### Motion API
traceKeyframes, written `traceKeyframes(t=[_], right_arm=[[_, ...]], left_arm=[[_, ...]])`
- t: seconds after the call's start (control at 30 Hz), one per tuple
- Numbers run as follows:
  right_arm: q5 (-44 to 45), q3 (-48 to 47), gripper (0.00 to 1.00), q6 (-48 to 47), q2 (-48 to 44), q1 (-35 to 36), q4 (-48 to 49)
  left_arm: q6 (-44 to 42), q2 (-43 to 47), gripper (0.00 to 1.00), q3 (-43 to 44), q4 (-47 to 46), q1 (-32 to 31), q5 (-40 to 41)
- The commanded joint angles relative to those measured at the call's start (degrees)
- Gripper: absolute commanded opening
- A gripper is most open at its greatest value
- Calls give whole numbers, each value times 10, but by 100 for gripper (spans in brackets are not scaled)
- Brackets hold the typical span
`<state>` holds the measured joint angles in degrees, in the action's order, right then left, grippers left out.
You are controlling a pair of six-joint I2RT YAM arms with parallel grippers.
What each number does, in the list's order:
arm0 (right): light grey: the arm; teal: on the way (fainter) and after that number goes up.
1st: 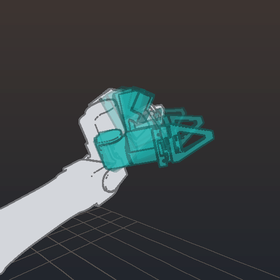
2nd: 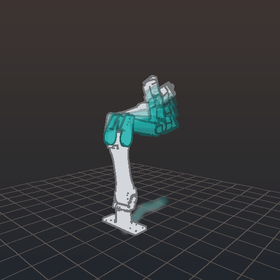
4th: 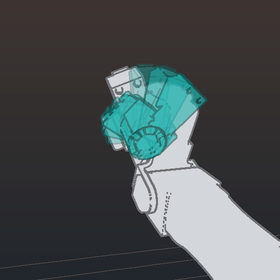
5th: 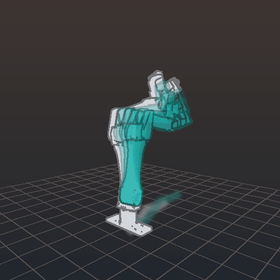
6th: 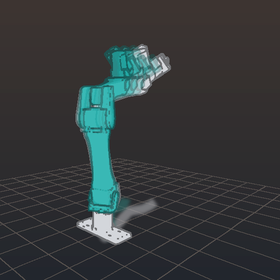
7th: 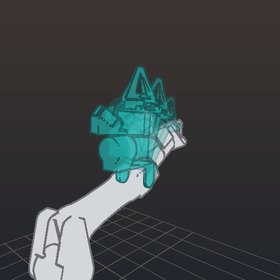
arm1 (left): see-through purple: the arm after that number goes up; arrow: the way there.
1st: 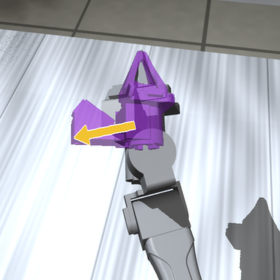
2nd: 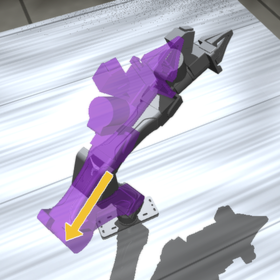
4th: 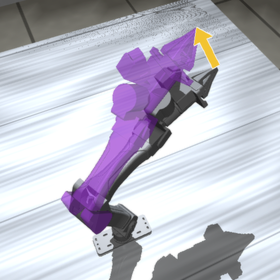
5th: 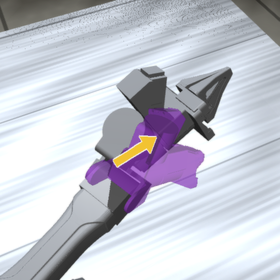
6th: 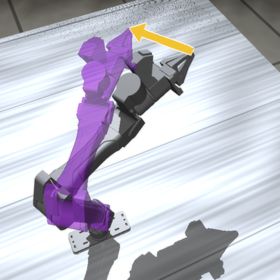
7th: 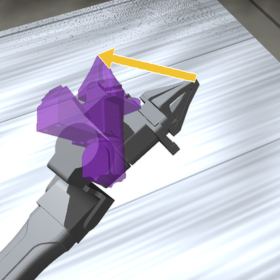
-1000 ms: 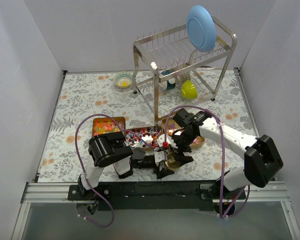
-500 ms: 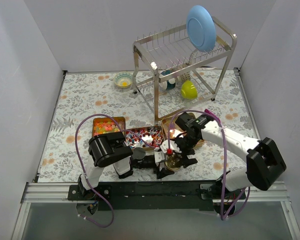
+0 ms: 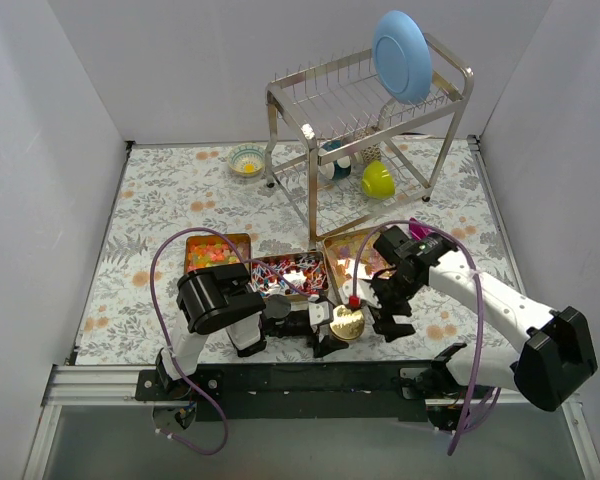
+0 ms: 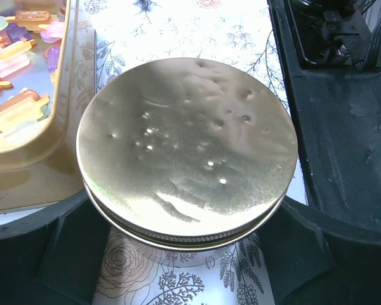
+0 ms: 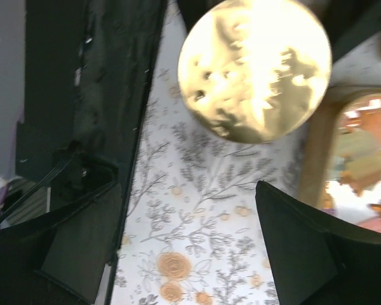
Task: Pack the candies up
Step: Screw the bottle lid onto the packing bottle.
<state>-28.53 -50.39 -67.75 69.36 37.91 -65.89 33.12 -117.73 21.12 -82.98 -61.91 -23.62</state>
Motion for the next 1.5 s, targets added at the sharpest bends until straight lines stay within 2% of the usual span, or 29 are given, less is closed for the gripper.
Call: traceKeyframes(t=[0.0, 0.2, 0.4, 0.67, 0.93, 1.1, 1.27, 1.3, 1.47], right_arm=[[-42, -69, 93, 34, 45, -8, 65], [-76, -135, 94, 9, 156, 19, 78], [-76, -134, 93, -5, 188, 52, 83], [-44, -84, 92, -5, 152, 58, 66], [7, 17, 92, 32, 81, 54, 69], [27, 78, 92, 24, 25, 50, 38], [25, 46, 91, 43, 0, 3, 49], [10, 15, 91, 47, 6, -15, 53], [-67, -87, 92, 95, 72, -21, 97]], left_arm=[[41, -83, 0, -42, -154, 13, 19], [39, -82, 0, -41, -148, 13, 20], [39, -78, 0, -42, -147, 14, 28], [48, -80, 0, -40, -148, 19, 43], [49, -82, 0, -38, -147, 21, 43], [45, -84, 0, -37, -146, 21, 49], [45, -86, 0, -36, -147, 21, 44], [46, -86, 0, -36, -146, 21, 38], [48, -86, 0, -36, -144, 21, 29]])
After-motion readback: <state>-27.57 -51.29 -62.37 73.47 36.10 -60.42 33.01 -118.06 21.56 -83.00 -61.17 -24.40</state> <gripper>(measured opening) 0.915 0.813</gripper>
